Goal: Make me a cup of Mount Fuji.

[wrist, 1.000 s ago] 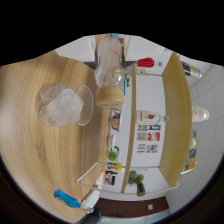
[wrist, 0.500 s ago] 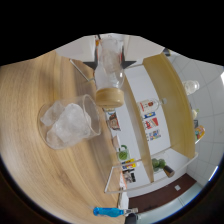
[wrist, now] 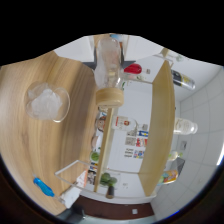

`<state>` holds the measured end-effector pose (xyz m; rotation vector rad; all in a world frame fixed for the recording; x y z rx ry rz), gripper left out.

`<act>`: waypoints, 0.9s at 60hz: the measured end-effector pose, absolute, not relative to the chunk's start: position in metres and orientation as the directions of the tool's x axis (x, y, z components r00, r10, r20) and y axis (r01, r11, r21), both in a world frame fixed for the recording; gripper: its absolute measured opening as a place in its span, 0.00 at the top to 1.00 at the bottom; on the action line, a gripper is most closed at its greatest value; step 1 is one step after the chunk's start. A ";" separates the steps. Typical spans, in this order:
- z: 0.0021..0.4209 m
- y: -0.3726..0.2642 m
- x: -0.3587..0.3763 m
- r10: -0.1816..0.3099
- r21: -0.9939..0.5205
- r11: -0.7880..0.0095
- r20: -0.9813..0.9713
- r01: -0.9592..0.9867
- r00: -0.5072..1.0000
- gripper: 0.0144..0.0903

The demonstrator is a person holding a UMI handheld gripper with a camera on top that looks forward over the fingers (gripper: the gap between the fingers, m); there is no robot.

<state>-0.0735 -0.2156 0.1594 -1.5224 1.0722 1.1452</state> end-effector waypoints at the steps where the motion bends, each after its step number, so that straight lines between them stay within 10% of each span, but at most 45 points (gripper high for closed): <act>1: 0.162 -0.216 -0.074 -0.104 -0.212 -0.202 -0.966 -0.956 0.237 0.69; 22: 0.158 -0.217 -0.096 0.009 -0.905 -0.234 -0.368 -0.356 0.930 0.69; 54: 0.061 -0.212 -0.109 0.036 -0.908 -0.419 -0.027 -0.009 0.999 0.69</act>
